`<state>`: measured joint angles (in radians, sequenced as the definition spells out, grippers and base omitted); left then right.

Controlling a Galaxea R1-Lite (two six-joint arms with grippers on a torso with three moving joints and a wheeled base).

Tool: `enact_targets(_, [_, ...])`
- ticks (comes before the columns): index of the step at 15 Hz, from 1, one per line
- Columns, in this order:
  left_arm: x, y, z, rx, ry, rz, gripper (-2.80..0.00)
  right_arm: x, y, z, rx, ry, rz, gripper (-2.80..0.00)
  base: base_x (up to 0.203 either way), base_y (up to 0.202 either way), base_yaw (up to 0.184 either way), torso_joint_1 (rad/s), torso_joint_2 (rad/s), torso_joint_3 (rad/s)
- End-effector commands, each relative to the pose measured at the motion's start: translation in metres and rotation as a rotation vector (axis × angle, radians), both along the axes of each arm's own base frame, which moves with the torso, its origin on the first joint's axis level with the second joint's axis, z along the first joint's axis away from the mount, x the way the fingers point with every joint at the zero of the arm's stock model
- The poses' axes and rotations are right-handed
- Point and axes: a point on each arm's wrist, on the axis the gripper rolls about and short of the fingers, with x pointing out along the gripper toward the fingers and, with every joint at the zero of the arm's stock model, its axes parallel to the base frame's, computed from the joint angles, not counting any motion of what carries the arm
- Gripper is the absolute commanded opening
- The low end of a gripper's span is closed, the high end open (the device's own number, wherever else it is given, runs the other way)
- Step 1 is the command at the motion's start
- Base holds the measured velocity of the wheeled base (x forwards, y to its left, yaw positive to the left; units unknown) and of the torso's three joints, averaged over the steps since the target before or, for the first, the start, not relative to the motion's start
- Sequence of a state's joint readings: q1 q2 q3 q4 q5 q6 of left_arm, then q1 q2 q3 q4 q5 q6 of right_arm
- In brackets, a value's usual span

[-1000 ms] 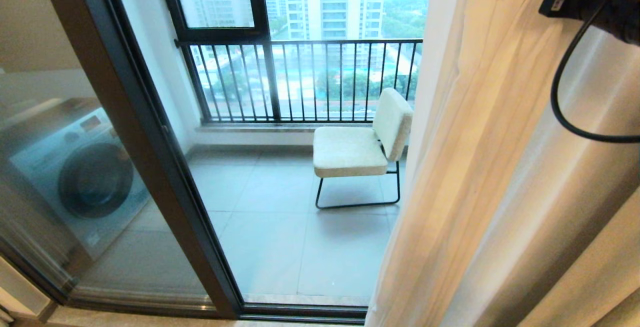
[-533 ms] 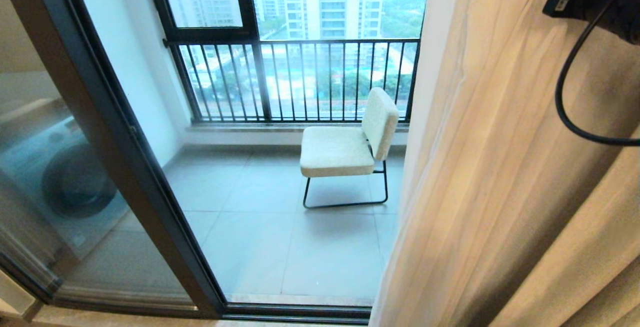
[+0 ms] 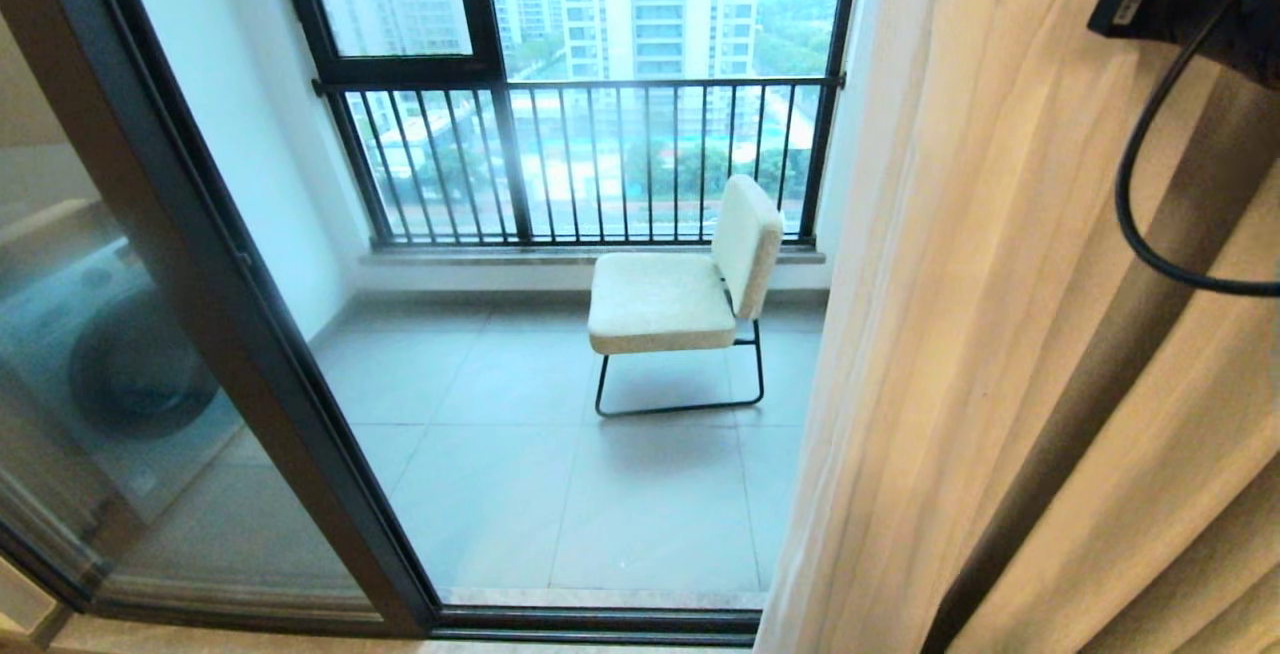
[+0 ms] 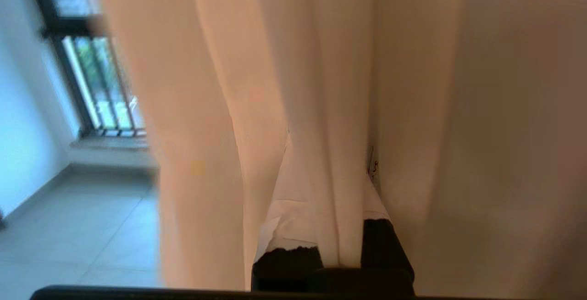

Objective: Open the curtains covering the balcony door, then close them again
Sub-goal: Pull the inner curtains open on both sides

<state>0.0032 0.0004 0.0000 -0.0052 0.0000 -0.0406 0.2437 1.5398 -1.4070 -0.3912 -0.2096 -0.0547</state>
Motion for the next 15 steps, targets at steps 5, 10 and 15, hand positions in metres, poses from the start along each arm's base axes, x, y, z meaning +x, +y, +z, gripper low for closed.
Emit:
enact_targets(5, [0.000,0.000,0.000,-0.001,-0.001,0.000,-2.80,-0.001,-0.006,0.001,0.002,-0.009,-0.021,-2.80,0.000,0.000,0.000,0.000,0.00,0.000])
enact_targets(10, [0.000,0.000,0.000,-0.001,-0.001,0.000,-2.80,0.001,-0.021,0.002,0.003,-0.012,-0.080,-2.80,0.000,0.000,0.000,0.000,0.00,0.000])
enact_targets(15, [0.000,0.000,0.000,-0.001,-0.001,0.000,-2.80,0.002,-0.066,0.004,0.005,-0.021,-0.246,-2.80,0.000,0.000,0.000,0.000,0.00,0.000])
